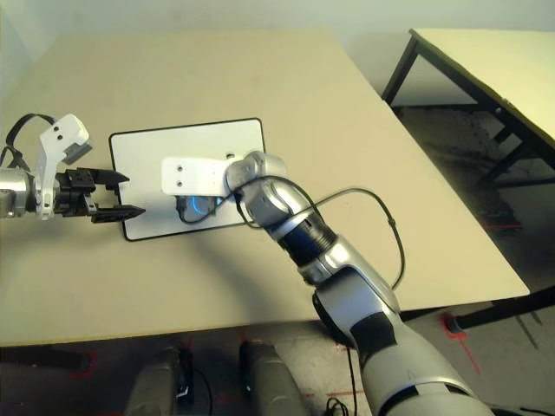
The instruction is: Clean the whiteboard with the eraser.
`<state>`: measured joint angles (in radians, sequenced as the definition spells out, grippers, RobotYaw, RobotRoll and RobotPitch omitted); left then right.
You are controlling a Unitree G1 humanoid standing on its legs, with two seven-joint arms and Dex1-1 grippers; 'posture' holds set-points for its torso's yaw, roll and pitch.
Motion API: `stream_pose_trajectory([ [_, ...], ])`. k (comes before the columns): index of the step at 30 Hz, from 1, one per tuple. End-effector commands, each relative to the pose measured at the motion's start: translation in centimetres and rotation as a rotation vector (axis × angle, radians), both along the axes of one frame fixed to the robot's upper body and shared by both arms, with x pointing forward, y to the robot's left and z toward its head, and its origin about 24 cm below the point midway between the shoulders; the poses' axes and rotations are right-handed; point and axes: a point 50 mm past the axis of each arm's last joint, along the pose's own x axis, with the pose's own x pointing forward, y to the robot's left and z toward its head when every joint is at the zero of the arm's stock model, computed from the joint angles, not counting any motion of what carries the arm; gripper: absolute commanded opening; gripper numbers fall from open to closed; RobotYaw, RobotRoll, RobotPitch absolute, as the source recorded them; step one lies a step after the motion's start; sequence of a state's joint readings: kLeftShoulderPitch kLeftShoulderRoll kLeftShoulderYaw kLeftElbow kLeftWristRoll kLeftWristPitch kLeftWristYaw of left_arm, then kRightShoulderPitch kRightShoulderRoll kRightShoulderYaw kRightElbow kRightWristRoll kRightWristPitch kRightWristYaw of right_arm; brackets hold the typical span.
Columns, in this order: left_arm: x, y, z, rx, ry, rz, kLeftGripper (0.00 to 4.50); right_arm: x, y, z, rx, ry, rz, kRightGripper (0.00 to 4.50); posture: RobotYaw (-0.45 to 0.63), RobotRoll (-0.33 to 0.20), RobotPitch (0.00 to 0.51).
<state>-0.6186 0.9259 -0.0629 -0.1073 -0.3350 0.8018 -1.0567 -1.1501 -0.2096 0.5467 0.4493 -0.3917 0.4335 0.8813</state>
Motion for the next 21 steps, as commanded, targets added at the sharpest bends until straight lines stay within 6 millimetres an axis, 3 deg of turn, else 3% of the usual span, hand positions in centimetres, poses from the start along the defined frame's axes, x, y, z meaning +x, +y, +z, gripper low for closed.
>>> stream_pose_trajectory([
  [1, -0.2, 0.0, -0.2, 0.008, 0.015, -0.001, 4.50, 0.5, -0.6, -1.0, 0.005, 0.023, -0.030, 0.60, 0.02, 0.000, 0.156],
  [10, -0.4, 0.4, -0.2, 0.010, 0.015, 0.016, 4.50, -3.9, -1.6, -4.4, -0.070, 0.135, 0.086, 0.60, 0.03, 0.000, 0.158],
  [14, -0.3, 0.2, -0.3, 0.006, 0.015, 0.013, 4.50, -2.2, -1.6, -3.9, -0.067, 0.101, 0.034, 0.60, 0.02, 0.000, 0.158],
  [21, -0.2, 0.2, -0.2, 0.008, 0.015, 0.010, 4.50, 0.7, -0.1, -1.3, -0.004, 0.016, -0.024, 0.60, 0.02, 0.000, 0.162],
])
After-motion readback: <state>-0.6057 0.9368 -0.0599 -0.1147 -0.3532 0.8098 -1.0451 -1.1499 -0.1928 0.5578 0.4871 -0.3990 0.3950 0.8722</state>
